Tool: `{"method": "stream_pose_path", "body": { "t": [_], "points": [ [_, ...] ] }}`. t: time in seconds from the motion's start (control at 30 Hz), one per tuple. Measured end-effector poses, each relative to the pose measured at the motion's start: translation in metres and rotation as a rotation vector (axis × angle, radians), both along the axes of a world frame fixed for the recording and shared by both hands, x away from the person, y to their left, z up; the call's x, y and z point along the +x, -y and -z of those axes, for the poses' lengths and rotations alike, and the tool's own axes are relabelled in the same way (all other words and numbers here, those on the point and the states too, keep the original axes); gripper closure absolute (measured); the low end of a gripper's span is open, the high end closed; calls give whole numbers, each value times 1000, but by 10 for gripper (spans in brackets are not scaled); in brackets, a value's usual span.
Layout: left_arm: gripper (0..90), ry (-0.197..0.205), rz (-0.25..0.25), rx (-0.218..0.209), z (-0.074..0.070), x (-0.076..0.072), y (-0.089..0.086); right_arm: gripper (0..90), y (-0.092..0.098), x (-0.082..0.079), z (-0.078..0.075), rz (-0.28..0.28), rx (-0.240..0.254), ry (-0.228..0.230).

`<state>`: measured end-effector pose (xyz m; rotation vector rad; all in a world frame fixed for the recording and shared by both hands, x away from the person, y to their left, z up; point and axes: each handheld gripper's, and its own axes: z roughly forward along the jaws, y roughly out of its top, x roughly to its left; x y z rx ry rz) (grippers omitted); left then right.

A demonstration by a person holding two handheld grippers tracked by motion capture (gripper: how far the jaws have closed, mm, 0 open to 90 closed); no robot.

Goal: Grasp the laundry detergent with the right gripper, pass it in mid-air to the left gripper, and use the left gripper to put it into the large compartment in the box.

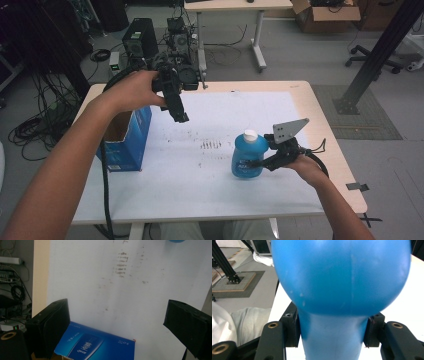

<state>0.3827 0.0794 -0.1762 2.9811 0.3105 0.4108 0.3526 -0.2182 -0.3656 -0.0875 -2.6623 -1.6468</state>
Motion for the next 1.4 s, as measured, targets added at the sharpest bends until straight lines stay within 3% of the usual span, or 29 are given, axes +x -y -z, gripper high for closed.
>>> {"method": "stream_pose_path", "body": {
  "t": [0.47,1.13,1.4],
  "points": [
    [70,-21,34,11,-2,-14,14,444,-13,9,-29,-13,-15,12],
    [71,-98,93,12,-4,-32,34,444,-48,21,-53,-67,-32,38],
    [70,-106,107,11,-8,-37,37,444,-64,25,-56,-96,-28,34]
  ]
}}
